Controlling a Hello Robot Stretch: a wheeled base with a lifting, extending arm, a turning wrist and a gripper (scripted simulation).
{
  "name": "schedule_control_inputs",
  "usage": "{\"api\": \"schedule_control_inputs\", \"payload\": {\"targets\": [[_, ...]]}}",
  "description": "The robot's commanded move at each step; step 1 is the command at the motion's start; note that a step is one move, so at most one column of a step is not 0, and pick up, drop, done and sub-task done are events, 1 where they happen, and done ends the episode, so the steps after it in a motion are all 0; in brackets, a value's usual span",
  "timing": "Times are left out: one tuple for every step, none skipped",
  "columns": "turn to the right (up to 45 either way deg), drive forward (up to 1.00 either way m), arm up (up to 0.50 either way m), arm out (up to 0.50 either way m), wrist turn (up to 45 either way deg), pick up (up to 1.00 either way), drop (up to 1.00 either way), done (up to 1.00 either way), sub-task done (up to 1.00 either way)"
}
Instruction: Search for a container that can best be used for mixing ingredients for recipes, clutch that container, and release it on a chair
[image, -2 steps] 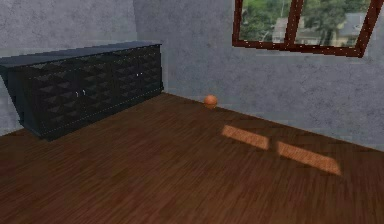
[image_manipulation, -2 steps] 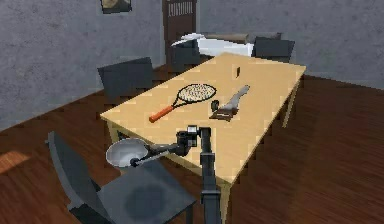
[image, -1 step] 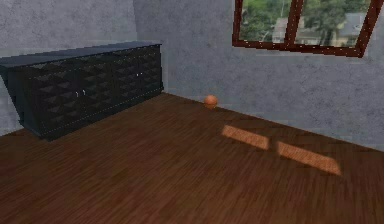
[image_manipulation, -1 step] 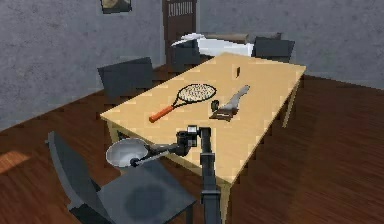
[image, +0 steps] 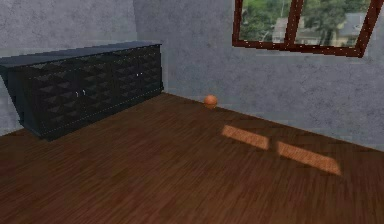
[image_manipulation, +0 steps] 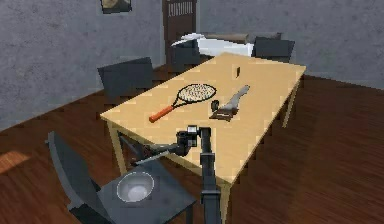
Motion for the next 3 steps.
{"api": "schedule_control_inputs", "payload": {"targets": [[0.0, 0.00, 0.10, 0.00, 0.0, 0.00, 0.00, 0.00, 0.00], [0.0, 0.00, 0.00, -0.08, 0.0, 0.00, 0.00, 0.00, 0.00], [0.0, 0.00, 0.00, 0.00, 0.0, 0.00, 0.00, 1.00, 0.00]]}}
